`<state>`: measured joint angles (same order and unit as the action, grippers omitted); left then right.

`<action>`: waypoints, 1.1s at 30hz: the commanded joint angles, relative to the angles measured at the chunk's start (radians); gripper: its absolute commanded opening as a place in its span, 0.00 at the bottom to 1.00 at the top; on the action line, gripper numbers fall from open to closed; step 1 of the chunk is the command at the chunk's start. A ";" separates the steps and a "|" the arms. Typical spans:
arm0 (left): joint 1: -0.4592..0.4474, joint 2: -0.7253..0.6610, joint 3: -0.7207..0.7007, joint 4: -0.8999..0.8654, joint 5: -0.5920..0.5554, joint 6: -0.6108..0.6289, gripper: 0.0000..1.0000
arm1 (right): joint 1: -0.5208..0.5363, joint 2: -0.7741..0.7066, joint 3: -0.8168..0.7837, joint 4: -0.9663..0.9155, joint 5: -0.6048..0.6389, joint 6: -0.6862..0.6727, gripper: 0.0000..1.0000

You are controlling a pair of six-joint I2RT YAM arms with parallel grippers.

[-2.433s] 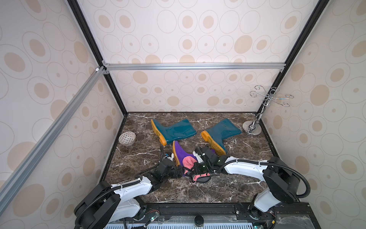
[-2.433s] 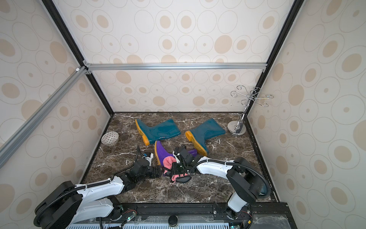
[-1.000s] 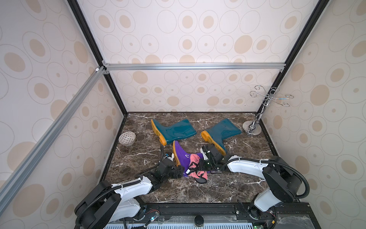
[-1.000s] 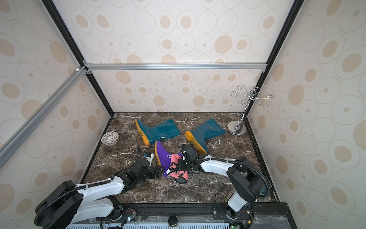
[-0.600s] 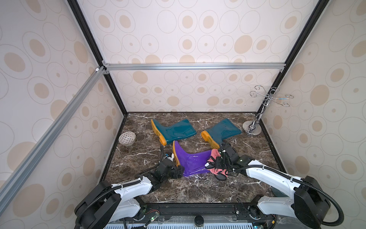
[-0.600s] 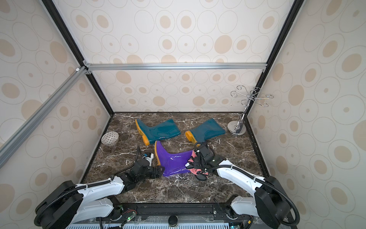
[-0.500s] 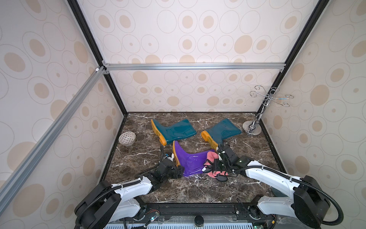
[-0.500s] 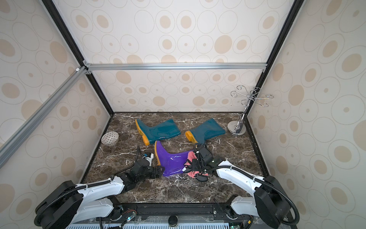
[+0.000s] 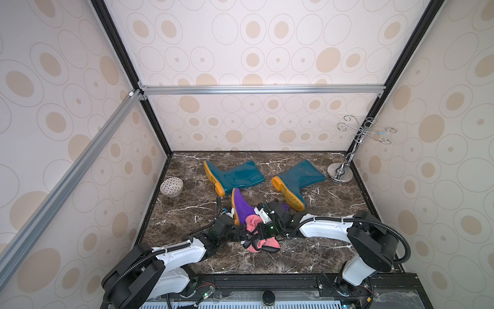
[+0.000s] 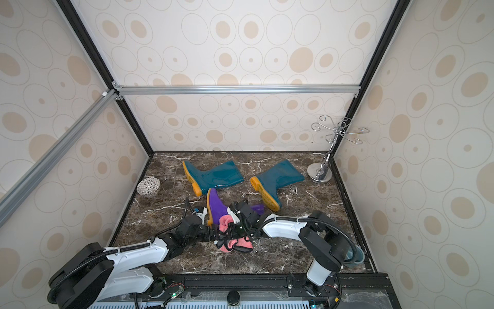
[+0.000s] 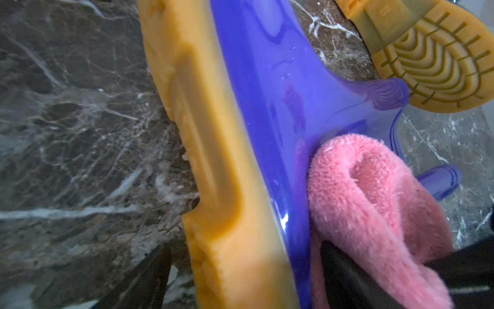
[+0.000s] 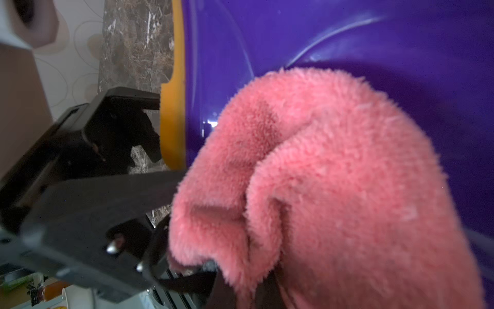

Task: Wipe the rubber boots with a cloth
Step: Wipe the dirt off the rubber boot.

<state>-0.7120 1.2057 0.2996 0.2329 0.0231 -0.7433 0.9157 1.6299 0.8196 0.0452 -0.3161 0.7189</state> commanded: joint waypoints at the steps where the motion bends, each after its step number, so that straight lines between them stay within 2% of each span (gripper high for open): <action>1: 0.005 -0.004 0.015 -0.053 -0.004 0.014 0.88 | -0.027 -0.043 -0.054 0.012 0.176 0.091 0.00; 3: 0.005 -0.003 0.007 -0.044 -0.003 0.009 0.87 | -0.078 -0.042 -0.110 -0.009 0.218 0.127 0.00; 8: 0.005 0.003 0.002 -0.036 -0.002 0.004 0.87 | -0.221 -0.058 -0.195 -0.104 0.217 0.128 0.00; 16: 0.006 -0.007 0.017 -0.073 -0.016 0.025 0.88 | -0.236 -0.365 -0.187 -0.404 0.438 0.003 0.00; 18: 0.005 -0.004 0.016 -0.068 -0.013 0.024 0.89 | -0.235 -0.405 -0.196 -0.391 0.406 -0.021 0.00; 19: 0.005 -0.002 0.016 -0.067 -0.012 0.023 0.89 | -0.235 -0.409 -0.212 -0.343 0.341 -0.039 0.00; 21: 0.006 0.000 0.019 -0.064 -0.012 0.022 0.88 | -0.230 -0.373 -0.237 -0.197 0.149 -0.044 0.00; 22: 0.006 -0.002 0.021 -0.064 -0.012 0.021 0.89 | -0.215 -0.349 -0.235 -0.147 0.091 -0.035 0.00; 24: 0.005 -0.010 0.039 -0.080 -0.013 0.022 0.89 | -0.155 -0.304 -0.203 -0.082 0.055 -0.037 0.00; 28: 0.006 -0.068 0.085 -0.127 -0.008 0.016 0.90 | -0.025 -0.236 -0.106 -0.049 0.100 -0.103 0.00; 33: 0.010 -0.114 0.155 -0.195 -0.059 0.052 0.92 | -0.031 -0.125 -0.071 -0.043 0.209 -0.055 0.00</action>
<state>-0.7113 1.1110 0.3946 0.0948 0.0063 -0.7242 0.9005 1.4563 0.7284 -0.0113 -0.1741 0.6395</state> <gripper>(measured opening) 0.922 0.081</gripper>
